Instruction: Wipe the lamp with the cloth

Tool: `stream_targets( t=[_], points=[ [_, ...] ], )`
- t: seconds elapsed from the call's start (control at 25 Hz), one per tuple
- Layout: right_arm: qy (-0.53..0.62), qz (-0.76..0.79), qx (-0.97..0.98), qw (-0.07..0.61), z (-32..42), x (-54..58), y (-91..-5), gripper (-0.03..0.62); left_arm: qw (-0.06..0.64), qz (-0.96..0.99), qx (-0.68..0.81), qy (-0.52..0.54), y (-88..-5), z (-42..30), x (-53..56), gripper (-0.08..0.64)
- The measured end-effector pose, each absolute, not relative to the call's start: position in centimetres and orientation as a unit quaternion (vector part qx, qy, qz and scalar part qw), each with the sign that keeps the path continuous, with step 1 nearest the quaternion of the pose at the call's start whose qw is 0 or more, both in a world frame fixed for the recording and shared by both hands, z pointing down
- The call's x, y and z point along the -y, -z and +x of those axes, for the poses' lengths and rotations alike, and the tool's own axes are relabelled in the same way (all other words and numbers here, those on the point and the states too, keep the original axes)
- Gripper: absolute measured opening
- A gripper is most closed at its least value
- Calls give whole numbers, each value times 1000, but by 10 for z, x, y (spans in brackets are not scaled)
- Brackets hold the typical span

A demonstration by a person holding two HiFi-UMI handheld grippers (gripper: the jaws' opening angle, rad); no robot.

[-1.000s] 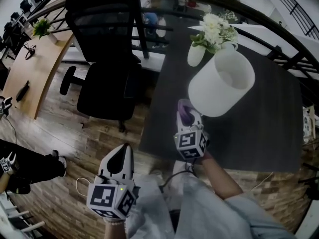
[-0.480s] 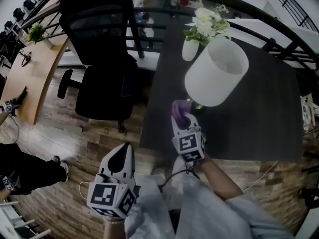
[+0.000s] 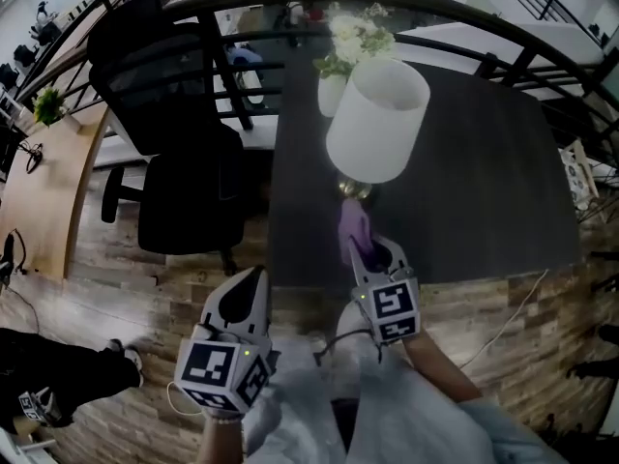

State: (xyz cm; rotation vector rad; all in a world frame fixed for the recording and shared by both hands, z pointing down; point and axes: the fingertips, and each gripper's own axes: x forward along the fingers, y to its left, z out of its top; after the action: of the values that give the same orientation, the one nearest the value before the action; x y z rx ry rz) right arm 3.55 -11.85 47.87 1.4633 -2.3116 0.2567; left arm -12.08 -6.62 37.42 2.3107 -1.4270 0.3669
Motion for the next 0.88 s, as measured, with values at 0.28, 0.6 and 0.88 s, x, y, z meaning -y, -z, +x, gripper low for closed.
stream_targets(
  t=[0.28,0.6,0.88],
  points=[
    [-93,574,798,160,70,81,-434,51,200,853,460,-147,-371,-98,61,11],
    [-64,609,777,147,88,50,-395,51,181,877,426,-130,-367,-82,65,11],
    [-70,620,768,142,90,39,-381,51,179,884,412,-130,-366,-80,65,9]
  ],
)
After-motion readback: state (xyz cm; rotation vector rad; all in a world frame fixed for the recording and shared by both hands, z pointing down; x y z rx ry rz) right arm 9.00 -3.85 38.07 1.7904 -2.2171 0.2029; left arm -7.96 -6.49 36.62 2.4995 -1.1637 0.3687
